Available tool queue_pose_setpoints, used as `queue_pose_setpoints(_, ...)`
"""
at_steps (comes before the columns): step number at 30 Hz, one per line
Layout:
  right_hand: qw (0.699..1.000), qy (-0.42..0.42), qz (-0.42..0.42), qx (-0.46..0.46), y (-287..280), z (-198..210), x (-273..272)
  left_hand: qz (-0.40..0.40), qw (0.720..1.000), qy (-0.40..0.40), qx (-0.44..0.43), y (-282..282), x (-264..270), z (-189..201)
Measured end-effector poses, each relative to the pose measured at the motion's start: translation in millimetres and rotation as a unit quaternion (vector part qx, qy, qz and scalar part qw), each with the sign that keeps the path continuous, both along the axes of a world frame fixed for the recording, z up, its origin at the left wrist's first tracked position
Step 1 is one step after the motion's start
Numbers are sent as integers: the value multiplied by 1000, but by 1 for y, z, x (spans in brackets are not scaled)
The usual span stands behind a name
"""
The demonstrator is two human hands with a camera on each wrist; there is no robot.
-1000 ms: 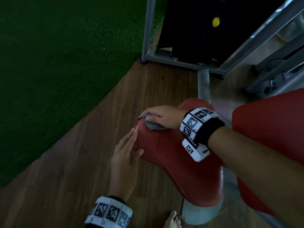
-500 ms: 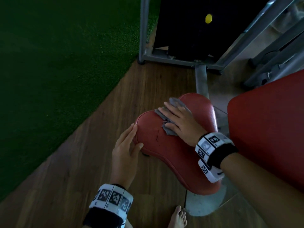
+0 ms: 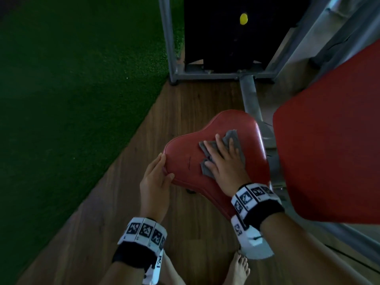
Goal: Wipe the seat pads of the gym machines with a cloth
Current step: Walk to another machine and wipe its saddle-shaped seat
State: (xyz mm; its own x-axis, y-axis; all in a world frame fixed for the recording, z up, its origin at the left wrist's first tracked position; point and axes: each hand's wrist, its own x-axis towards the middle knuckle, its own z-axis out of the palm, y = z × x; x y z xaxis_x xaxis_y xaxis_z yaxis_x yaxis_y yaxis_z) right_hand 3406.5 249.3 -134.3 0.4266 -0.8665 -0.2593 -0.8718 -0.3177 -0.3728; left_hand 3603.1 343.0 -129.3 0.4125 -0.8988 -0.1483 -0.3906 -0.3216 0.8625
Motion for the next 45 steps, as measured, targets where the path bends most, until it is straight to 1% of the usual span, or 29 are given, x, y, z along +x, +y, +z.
queue_pose_setpoints(2, 1000, 14, -10, 5, 8, 2, 9, 0, 1000, 6, 0, 2, 0, -1)
queue_pose_setpoints(4, 999, 6, 37, 0, 14, 5, 6, -6, 1000, 7, -8, 0, -1, 1)
queue_pose_setpoints(6, 997, -41, 67, 8, 11, 13, -12, -23, 996, -78, 41, -7, -6, 13)
queue_pose_setpoints(7, 996, -81, 46, -7, 8, 16, -24, -29, 989, -132, 61, -10, -11, 20)
queue_pose_setpoints(8, 992, -124, -1, -33, 5, 17, -38, -36, 984, -168, 56, -14, -19, 28)
queue_pose_setpoints(10, 971, -189, -134, -53, 8, 12, -69, -84, 973, -215, -12, -24, -41, 46)
queue_pose_setpoints(12, 946, -219, -237, 11, 23, 2, -92, -195, 939, -279, -46, -39, -68, 50)
queue_pose_setpoints(14, 924, -237, -287, 90, 48, -9, -101, -310, 891, -331, -28, -51, -92, 41)
queue_pose_setpoints(15, 918, -242, -294, 108, 60, -13, -101, -357, 863, -358, -15, -57, -99, 35)
queue_pose_setpoints(16, 923, -235, -286, 103, 70, -19, -100, -392, 836, -385, -4, -61, -104, 27)
queue_pose_setpoints(17, 936, -212, -267, 83, 77, -25, -100, -415, 812, -411, 7, -64, -107, 19)
queue_pose_setpoints(18, 949, -184, -249, 59, 81, -31, -99, -431, 792, -431, 16, -65, -106, 12)
queue_pose_setpoints(19, 959, -159, -234, 35, 82, -36, -99, -440, 780, -444, 15, -66, -103, 6)
queue_pose_setpoints(21, 964, -140, -224, 15, 80, -41, -99, -448, 767, -459, -2, -66, -95, 0)
queue_pose_setpoints(23, 964, -135, -228, 24, 78, -42, -100, -454, 757, -469, -11, -65, -90, 0)
queue_pose_setpoints(25, 965, -128, -226, 37, 78, -39, -100, -440, 761, -477, 6, -61, -86, 7)
queue_pose_setpoints(27, 965, -122, -226, 45, 76, -35, -100, -433, 774, -461, 33, -56, -79, 12)
queue_pose_setpoints(28, 964, -121, -230, 56, 75, -32, -99, -444, 769, -459, 41, -53, -73, 12)
queue_pose_setpoints(29, 963, -120, -232, 65, 75, -30, -98, -467, 754, -461, 39, -48, -65, 11)
queue_pose_setpoints(31, 963, -119, -234, 70, 75, -27, -97, -491, 731, -473, 9, -32, -49, 18)
queue_pose_setpoints(32, 963, -118, -232, 69, 75, -27, -97, -485, 732, -477, -24, -21, -42, 24)
queue_pose_setpoints(34, 965, -112, -226, 70, 75, -28, -98, -437, 769, -460, -80, 2, -25, 29)
queue_pose_setpoints(36, 966, -109, -224, 75, 75, -29, -99, -397, 817, -417, -43, 21, -7, 30)
queue_pose_setpoints(37, 966, -107, -224, 77, 75, -30, -99, -382, 827, -412, -16, 26, 1, 28)
queue_pose_setpoints(38, 966, -105, -225, 78, 75, -31, -99, -369, 830, -419, 1, 29, 9, 25)
queue_pose_setpoints(41, 966, -102, -225, 71, 76, -31, -99, -356, 829, -431, 9, 29, 14, 21)
queue_pose_setpoints(42, 967, -101, -224, 69, 76, -32, -99, -342, 836, -429, 8, 27, 12, 21)
queue_pose_setpoints(44, 967, -101, -223, 68, 76, -32, -99, -299, 866, -401, -13, 22, 4, 20)
queue_pose_setpoints(45, 967, -103, -223, 69, 76, -32, -100, -291, 872, -392, -31, 19, -2, 20)
